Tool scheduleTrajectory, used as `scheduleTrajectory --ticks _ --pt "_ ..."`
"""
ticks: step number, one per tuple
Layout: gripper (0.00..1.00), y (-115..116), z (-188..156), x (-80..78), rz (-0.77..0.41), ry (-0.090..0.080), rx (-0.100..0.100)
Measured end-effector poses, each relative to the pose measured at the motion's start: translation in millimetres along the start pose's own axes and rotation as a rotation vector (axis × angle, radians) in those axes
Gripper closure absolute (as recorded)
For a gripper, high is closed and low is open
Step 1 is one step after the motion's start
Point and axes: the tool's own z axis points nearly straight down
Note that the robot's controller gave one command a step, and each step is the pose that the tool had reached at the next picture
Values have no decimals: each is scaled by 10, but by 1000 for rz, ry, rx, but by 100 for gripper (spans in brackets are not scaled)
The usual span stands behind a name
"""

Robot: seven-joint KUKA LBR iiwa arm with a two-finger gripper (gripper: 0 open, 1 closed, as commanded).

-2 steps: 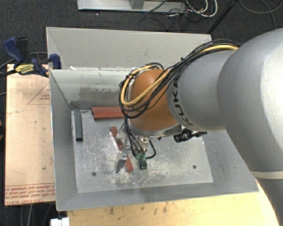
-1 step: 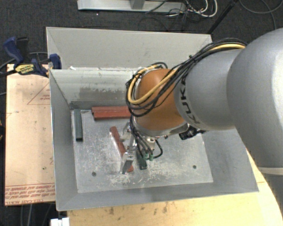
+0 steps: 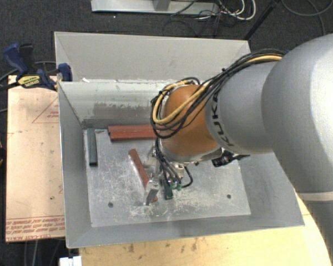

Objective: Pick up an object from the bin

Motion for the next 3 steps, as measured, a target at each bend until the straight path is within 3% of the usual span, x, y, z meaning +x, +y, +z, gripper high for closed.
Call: scheduleTrajectory --ticks 1,3 --pt "100 -44 141 -55 -128 -9 -8" --pt "100 -47 117 -49 -127 -8 -8"
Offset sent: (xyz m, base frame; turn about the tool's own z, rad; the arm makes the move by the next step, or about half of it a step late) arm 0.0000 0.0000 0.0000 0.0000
